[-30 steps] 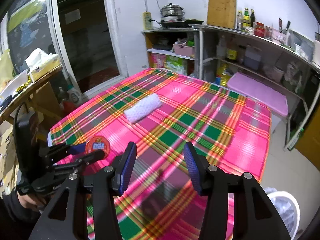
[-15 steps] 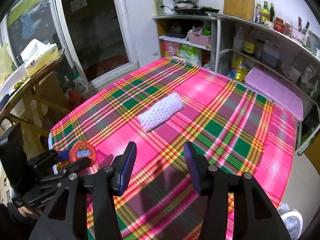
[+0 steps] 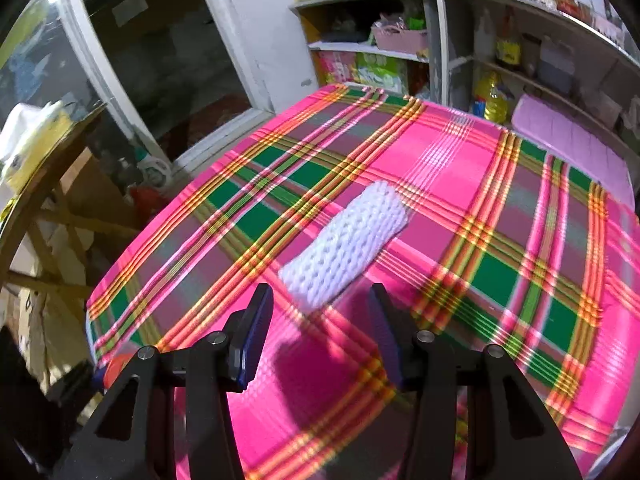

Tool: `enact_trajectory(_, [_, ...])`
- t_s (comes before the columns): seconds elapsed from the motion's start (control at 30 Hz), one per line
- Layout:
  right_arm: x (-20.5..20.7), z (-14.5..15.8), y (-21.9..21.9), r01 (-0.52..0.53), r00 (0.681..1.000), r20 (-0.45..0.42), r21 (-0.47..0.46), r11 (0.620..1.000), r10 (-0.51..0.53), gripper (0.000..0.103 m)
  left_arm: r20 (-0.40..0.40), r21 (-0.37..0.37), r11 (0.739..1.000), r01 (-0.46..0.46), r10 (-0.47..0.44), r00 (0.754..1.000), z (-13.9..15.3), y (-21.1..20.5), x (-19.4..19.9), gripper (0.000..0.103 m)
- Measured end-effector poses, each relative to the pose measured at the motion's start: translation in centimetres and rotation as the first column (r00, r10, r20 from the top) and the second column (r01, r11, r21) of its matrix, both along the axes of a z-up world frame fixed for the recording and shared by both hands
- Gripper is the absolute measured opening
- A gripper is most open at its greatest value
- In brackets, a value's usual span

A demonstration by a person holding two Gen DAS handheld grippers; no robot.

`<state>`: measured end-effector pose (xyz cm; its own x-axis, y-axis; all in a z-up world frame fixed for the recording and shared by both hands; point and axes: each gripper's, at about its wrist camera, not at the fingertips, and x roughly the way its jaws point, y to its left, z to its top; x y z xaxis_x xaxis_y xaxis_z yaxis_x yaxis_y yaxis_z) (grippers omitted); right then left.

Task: Collect trash
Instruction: 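Grasp the white foam net with the right tool while the left tool holds the cup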

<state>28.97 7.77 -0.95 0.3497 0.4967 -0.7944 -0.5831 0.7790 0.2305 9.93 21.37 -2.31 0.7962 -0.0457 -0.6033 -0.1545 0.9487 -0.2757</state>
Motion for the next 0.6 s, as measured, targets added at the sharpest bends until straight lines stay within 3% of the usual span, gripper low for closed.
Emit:
enact_trajectory(0.4, [3.2,-3.3,2.8,0.094,0.993,-0.071,0.002,0.996,-0.093,0.049,-0.011,-0.017,1.000,-0.012,0.012,1.000,-0.9,1.7,0.4,0.042])
enact_trajectory(0.5, [3.1,-3.3,2.7,0.101,0.994,-0.049,-0.012,0.995,-0.101,0.028,-0.016,-0.020,1.000,-0.016,0.016,1.000,-1.2,2.0,0.5,0.042])
enact_trajectory(0.6, [2.6,-3.0,2.4,0.088,0.996,-0.033,-0.015,0.996,-0.089,0.023,-0.020,-0.022,1.000,-0.019,0.019,1.000,-1.3,2.1,0.5,0.042])
